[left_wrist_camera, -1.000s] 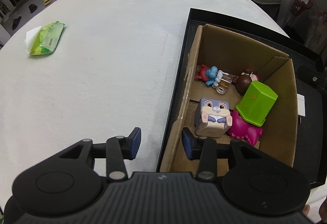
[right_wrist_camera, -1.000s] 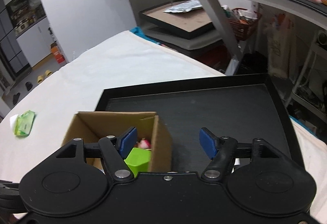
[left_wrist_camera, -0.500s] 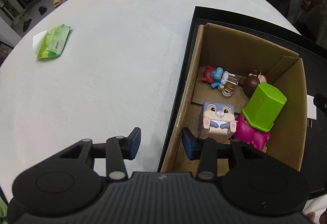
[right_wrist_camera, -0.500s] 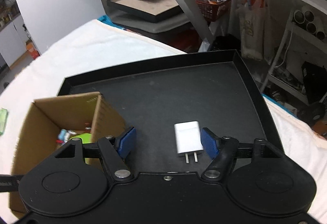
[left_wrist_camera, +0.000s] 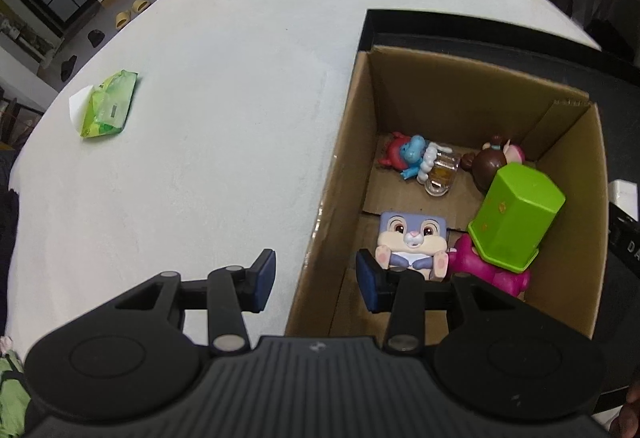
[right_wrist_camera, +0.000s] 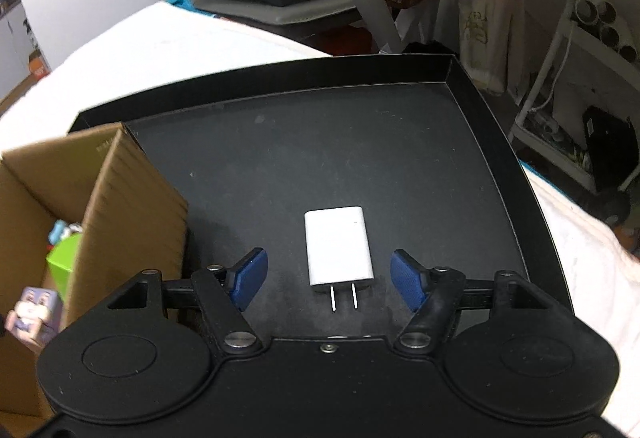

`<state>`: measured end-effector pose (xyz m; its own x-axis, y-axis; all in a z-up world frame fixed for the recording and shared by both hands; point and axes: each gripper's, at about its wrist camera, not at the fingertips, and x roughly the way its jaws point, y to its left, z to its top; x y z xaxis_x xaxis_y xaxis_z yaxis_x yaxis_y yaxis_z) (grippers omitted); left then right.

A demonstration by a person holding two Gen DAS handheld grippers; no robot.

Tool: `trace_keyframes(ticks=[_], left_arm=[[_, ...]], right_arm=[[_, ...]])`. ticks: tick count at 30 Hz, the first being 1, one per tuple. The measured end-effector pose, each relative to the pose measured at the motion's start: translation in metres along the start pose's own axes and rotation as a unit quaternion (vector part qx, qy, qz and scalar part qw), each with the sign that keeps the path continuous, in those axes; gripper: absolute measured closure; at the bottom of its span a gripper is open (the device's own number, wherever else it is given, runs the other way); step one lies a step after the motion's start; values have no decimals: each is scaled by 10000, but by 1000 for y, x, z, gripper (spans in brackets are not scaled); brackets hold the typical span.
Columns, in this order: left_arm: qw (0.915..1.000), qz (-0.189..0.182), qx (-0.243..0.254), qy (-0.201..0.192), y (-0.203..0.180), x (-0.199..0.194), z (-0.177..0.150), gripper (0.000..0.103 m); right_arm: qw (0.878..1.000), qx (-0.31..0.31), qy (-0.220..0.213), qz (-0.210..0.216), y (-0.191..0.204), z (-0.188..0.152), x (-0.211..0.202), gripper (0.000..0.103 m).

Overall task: Organize rigid objects
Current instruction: 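Reach the right tool to the white block and grasp it, then carry the white block into the box and open the right tool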

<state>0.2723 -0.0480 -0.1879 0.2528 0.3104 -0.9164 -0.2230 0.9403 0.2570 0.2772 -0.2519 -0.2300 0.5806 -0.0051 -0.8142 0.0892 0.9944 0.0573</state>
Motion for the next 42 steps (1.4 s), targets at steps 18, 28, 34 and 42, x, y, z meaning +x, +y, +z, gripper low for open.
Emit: trace_keyframes(ticks=[18,28,34,42], left_arm=[[9997,160,196,77,-14,-4,1,60],[9998,-37,114,-163,-1,-4,-5,60],[9993,-281,7,-248,11,-4,-8,60],[9968,-714,-111,-348,23,-6,-12,60]], right_arm=[[9997,-190,43,115,-3,3,1,67],[9985,-225,-404,277,-9,18,-39,67],[9955,-297,-744,501,-7,26,-68,67],[9903,-357,-981,922,3,30,-98,67]])
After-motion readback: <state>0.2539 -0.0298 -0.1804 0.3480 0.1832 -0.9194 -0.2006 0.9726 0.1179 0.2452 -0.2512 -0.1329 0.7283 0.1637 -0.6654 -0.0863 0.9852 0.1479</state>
